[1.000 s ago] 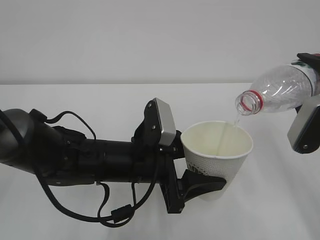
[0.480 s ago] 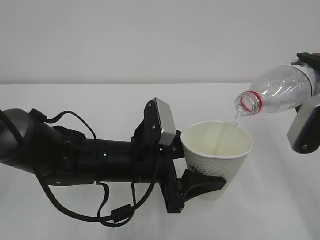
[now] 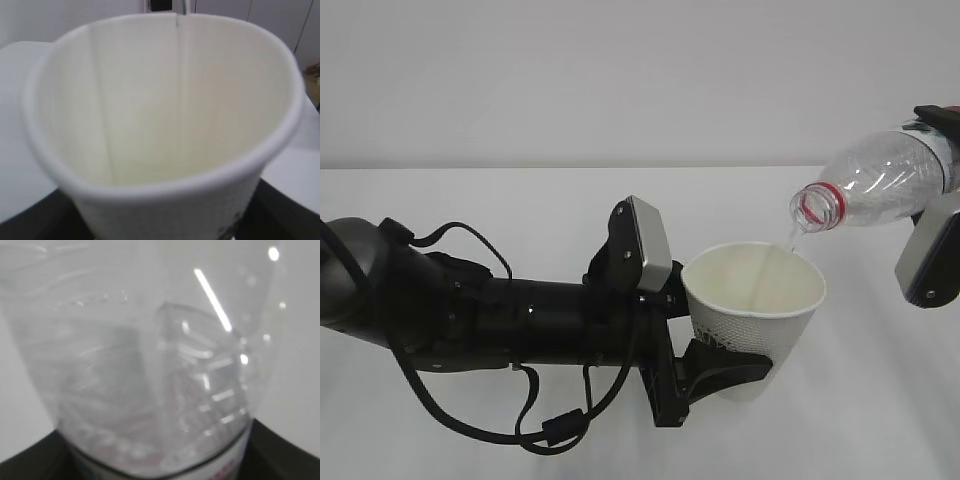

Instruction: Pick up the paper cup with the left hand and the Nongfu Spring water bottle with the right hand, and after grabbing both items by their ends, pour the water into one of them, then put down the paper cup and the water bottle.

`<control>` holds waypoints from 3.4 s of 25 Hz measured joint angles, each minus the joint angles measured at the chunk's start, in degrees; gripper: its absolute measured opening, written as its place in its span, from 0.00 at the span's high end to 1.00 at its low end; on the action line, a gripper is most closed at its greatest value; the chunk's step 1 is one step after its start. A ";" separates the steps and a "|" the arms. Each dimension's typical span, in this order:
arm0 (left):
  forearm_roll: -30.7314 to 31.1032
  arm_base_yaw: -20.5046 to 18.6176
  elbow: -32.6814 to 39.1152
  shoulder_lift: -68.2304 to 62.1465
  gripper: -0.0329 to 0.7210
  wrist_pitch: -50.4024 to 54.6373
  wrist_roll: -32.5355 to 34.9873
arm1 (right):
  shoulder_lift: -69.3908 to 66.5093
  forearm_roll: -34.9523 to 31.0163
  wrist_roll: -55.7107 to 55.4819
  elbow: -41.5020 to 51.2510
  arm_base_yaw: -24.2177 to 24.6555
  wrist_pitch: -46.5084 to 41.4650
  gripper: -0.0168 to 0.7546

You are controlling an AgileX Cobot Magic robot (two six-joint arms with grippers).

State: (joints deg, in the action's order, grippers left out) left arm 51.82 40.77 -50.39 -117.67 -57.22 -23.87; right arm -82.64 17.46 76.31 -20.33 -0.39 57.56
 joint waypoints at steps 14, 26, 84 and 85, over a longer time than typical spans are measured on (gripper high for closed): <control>0.00 0.00 0.00 0.00 0.27 0.00 0.00 | 0.00 -1.46 0.59 0.00 0.00 0.00 0.35; 0.00 0.00 0.00 0.00 0.27 0.00 0.00 | 0.00 -1.54 0.63 0.00 0.00 0.31 0.35; 0.00 0.00 0.00 0.00 0.27 0.00 0.00 | 0.00 -1.02 2.12 0.00 0.00 0.80 0.35; 0.00 0.00 0.00 0.00 0.27 0.00 0.00 | 0.00 -1.02 2.12 0.00 0.00 0.80 0.35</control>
State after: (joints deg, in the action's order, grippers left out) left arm 51.82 40.77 -50.39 -117.67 -57.22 -23.87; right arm -82.64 16.44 78.43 -20.33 -0.39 58.36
